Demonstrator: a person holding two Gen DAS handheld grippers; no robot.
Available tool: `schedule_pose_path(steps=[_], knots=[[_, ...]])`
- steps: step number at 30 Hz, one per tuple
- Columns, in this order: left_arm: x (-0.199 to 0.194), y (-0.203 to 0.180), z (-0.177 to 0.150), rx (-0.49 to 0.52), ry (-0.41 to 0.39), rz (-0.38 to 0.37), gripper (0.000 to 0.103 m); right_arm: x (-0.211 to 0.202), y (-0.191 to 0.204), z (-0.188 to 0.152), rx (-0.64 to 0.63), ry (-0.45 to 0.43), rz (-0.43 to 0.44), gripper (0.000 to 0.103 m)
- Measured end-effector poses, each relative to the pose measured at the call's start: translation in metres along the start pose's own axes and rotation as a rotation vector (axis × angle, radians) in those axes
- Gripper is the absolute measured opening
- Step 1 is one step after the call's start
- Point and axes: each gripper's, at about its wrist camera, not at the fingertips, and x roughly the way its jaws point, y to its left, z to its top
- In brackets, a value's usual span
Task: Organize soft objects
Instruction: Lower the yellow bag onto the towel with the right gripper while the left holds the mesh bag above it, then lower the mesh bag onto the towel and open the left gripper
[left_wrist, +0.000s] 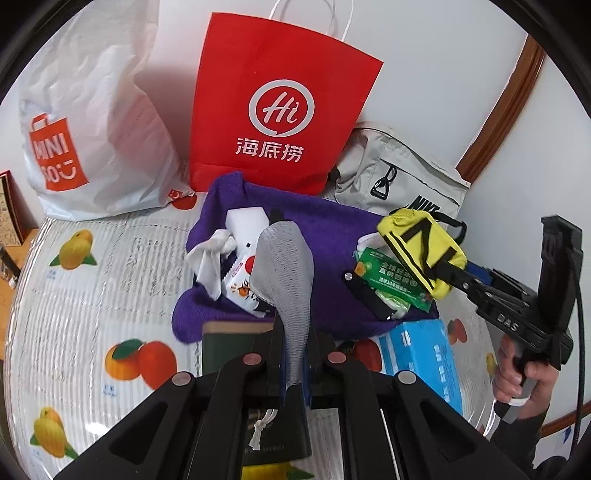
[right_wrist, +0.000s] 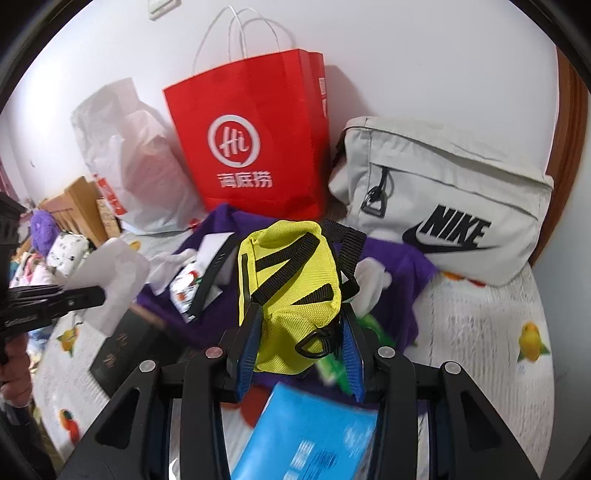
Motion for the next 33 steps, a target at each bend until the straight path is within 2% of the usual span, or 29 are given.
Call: schedule_pose_path(steps=[7, 21, 26, 33], knots=[[0.027, 0.004, 0.016, -0.009, 0.025, -0.013, 0.006, 0.042, -0.015, 0.010, -0.018, 0.064, -0.048, 0.041], [0.084, -0.008, 0.044, 0.029, 0.089, -0.035, 0.007, 0.089, -0.026, 0.012, -0.054, 0.196, -0.063, 0.043], [0.101, -0.011, 0.045, 0.031, 0.120, -0.049, 0.007, 0.095, -0.026, 0.011, -0.035, 0.216, -0.020, 0.049], [0.122, -0.012, 0.046, 0.061, 0.141, -0.004, 0.007, 0.084, -0.025, 0.008, -0.025, 0.208, 0.004, 0.052]])
